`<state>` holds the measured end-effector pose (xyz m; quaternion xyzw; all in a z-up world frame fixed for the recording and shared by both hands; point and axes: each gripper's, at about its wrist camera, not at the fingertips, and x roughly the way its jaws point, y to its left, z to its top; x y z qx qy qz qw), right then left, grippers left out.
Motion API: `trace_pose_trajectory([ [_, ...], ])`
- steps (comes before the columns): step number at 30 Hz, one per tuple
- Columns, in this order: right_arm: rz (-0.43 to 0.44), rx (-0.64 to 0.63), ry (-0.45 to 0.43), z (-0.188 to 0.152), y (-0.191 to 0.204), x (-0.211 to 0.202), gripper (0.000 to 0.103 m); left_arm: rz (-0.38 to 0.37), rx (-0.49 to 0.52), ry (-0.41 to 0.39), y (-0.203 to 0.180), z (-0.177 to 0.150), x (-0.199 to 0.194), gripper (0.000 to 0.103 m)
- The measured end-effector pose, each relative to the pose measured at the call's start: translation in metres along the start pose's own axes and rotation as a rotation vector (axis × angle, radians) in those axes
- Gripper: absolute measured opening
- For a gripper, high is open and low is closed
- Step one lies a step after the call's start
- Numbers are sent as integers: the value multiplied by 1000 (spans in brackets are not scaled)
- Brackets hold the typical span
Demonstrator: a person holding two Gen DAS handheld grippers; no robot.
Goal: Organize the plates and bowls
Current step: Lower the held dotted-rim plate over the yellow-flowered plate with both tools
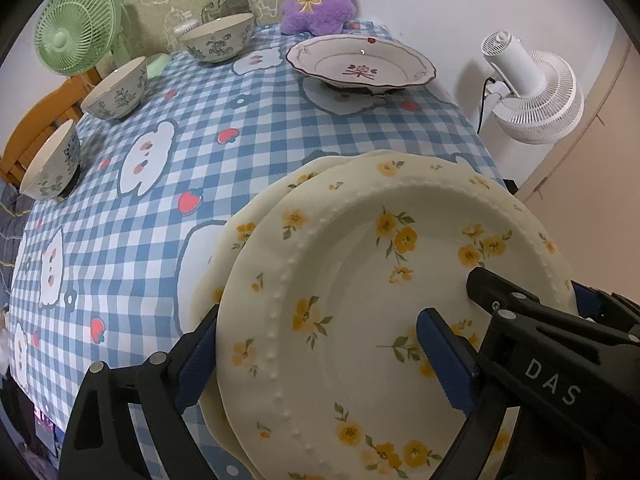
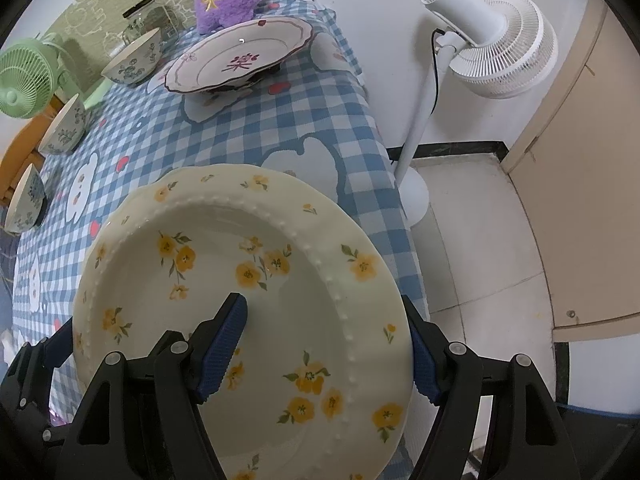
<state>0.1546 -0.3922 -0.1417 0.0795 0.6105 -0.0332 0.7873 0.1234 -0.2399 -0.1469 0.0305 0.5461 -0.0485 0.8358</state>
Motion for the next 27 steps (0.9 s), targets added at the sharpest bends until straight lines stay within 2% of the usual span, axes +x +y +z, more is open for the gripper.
trace_pose_trajectory([
  [8,-10,-11,9,0,3,1,77,9,26,29,0,-1,-2,95],
  [15,-9,-33,10,-1,4,0,77,77,81,46,-7,-3,-1,95],
  [17,-13,-41,16,-2,6,0,77,135,120,24,-13,-4,-4,95],
  [18,-12,-40,17,-3,6,1,77,140,135,7,-15,-4,-7,96],
  [20,-13,-39,21,-2,6,0,77,118,139,-3,-17,-4,-11,99],
  [27,-28,-34,24,-4,11,0,79,85,111,14,-11,-2,-8,99],
])
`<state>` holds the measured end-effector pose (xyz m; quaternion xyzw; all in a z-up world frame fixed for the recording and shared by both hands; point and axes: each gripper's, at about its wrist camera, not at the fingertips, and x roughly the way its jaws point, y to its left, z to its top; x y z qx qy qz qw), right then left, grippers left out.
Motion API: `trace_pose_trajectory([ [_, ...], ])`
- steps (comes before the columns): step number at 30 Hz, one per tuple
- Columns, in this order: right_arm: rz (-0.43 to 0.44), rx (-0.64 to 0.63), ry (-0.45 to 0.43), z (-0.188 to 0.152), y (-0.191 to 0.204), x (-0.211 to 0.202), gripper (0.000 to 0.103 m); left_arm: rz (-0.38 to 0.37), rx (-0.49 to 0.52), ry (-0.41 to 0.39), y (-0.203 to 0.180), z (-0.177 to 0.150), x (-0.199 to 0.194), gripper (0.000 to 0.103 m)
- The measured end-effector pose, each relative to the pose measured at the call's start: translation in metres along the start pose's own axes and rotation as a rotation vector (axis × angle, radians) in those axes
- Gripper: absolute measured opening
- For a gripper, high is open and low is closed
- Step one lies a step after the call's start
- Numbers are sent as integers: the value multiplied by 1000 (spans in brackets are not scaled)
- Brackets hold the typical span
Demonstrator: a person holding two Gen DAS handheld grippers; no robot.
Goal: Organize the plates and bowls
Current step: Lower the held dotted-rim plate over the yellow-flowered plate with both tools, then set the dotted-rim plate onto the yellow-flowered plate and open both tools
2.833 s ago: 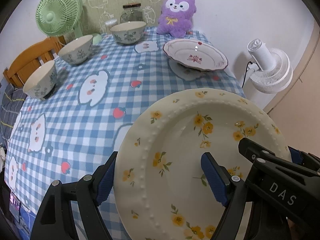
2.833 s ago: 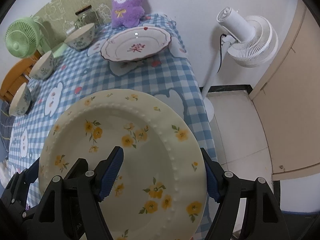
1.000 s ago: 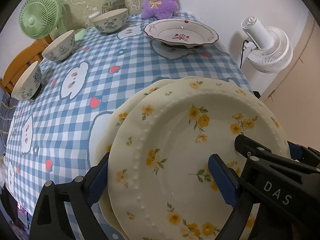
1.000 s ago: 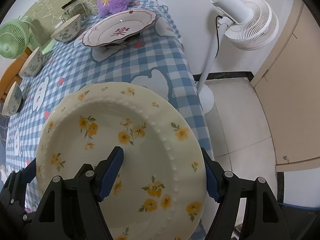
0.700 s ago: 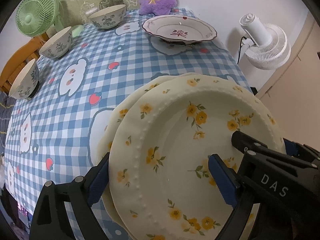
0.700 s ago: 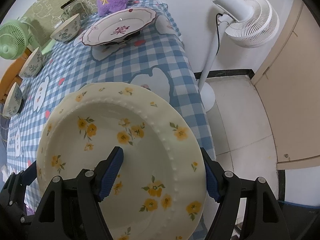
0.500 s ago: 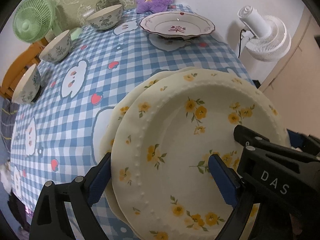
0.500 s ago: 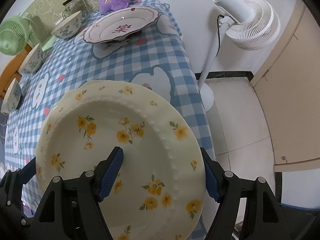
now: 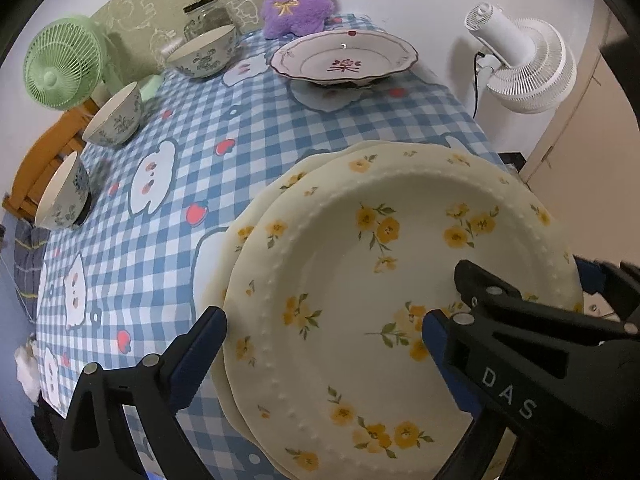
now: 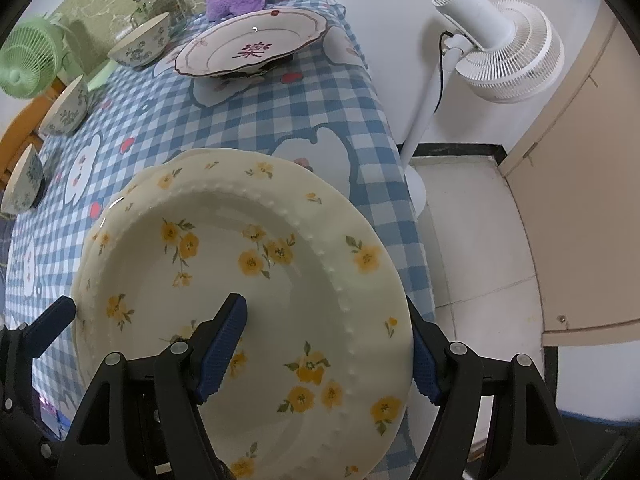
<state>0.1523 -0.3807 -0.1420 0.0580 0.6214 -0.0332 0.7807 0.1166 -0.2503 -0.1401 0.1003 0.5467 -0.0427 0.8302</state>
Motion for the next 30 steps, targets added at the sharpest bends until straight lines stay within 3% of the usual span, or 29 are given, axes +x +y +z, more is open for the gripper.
trace_pose_trajectory([
  [20,18,38,5,12,10,10,88,-66,-70,-15,20,4,2,99],
  [30,5,-50,-92,20,16,-32,89,-94,-118,-53,23,11,-18,99],
])
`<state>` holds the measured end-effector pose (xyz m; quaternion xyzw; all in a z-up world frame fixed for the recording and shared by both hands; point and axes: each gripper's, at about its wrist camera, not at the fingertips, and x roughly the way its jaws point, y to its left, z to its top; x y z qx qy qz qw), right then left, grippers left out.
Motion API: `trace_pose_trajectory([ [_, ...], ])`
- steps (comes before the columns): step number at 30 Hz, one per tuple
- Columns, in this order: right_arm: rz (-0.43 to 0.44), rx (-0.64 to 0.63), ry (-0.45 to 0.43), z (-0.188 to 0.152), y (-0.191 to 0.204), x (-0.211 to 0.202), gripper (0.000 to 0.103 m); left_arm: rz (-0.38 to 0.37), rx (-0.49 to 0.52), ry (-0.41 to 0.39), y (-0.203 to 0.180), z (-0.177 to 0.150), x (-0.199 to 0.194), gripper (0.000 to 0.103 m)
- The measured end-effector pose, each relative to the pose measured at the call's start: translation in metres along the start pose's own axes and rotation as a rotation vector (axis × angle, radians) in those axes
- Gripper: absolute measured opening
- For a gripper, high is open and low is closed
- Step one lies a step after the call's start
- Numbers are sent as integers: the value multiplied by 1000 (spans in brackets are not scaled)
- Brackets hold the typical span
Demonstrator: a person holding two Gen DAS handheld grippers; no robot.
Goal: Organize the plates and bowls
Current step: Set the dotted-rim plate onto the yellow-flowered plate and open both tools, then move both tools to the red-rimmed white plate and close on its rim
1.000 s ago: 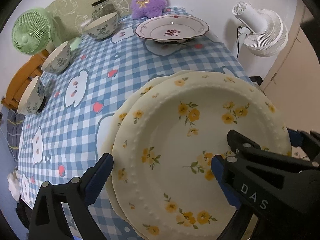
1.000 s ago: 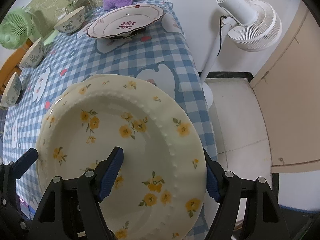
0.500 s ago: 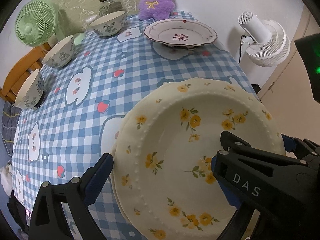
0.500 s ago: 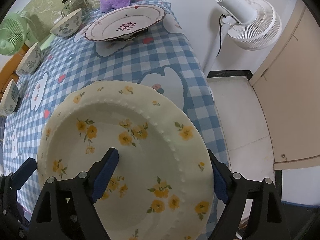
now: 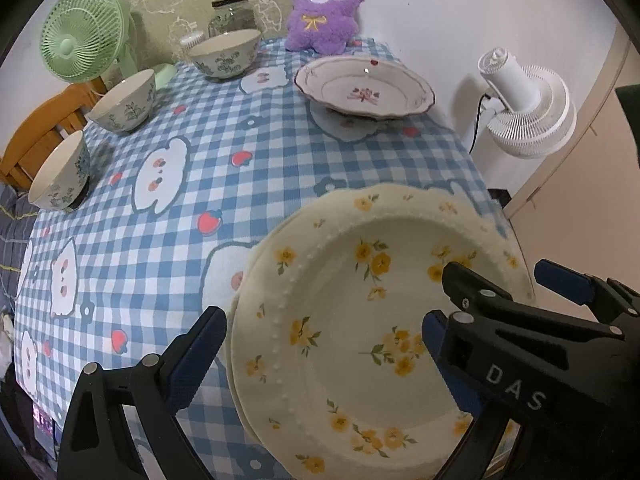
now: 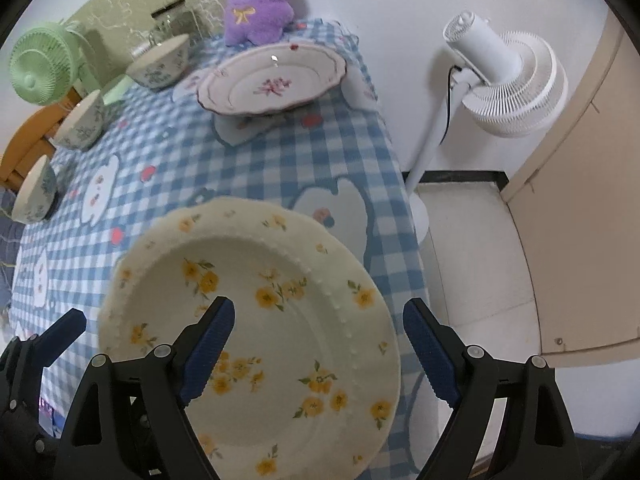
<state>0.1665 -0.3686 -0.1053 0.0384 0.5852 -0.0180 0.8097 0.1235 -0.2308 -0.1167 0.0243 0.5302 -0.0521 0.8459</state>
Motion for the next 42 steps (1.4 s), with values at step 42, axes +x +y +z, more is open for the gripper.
trace_pose_trajectory([
  [42,-55,45,-317,34,74,-163,89,-48,42,-293,65,47,-145,99],
])
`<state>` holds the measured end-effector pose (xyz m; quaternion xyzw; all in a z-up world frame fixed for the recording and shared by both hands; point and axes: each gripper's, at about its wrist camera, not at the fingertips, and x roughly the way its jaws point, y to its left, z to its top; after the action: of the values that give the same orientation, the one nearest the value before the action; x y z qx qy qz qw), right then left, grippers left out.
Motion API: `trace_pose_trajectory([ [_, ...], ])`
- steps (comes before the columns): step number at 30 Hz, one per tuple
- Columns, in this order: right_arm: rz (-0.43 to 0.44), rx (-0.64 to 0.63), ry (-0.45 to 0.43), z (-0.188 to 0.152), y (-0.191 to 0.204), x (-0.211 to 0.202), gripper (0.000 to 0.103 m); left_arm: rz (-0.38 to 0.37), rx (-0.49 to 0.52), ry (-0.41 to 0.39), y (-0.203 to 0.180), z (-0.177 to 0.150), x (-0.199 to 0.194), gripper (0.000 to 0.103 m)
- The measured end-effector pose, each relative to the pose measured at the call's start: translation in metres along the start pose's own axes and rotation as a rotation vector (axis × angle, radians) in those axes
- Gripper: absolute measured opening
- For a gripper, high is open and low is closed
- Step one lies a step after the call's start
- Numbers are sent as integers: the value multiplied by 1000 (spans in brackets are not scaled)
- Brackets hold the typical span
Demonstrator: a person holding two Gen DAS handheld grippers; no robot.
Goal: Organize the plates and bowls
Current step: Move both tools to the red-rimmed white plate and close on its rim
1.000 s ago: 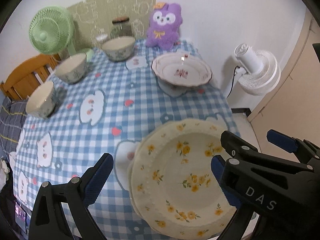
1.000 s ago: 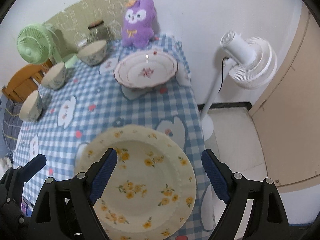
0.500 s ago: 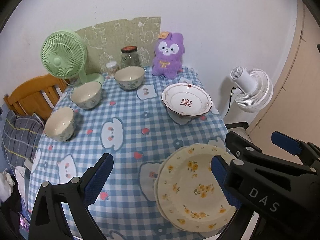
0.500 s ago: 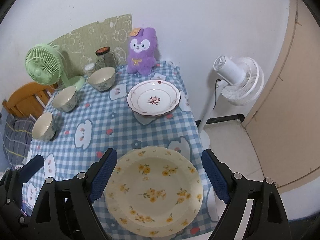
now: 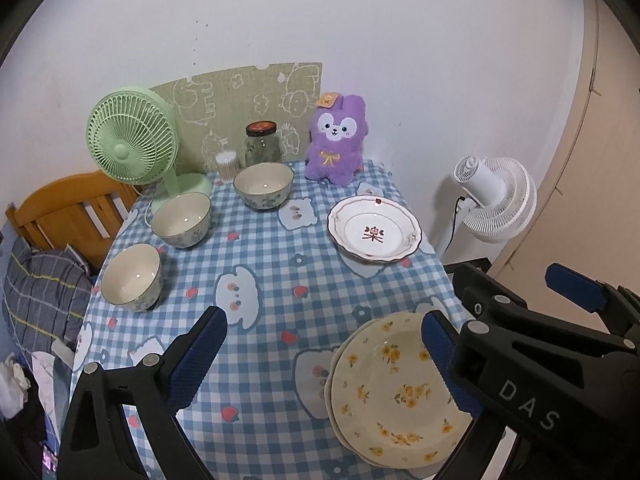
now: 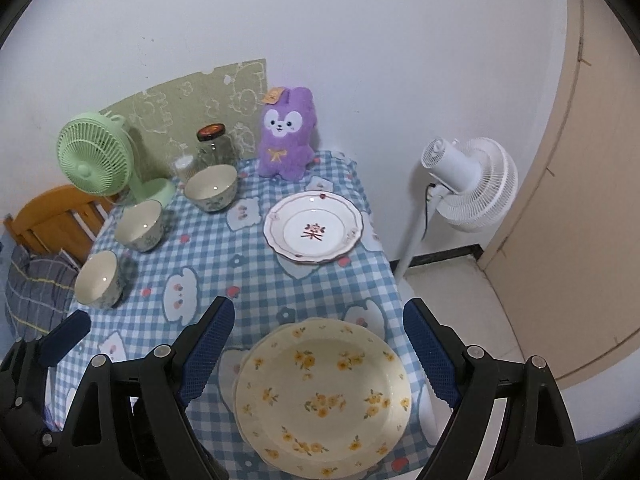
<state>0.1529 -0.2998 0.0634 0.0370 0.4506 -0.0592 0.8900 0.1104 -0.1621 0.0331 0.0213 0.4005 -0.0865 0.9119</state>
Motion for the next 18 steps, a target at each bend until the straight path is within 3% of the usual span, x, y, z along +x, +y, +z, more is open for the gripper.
trace_pose_trajectory([
  [18,60,-76,-8,60,-26,62,89,47,-54,1,-27,51,54,98],
])
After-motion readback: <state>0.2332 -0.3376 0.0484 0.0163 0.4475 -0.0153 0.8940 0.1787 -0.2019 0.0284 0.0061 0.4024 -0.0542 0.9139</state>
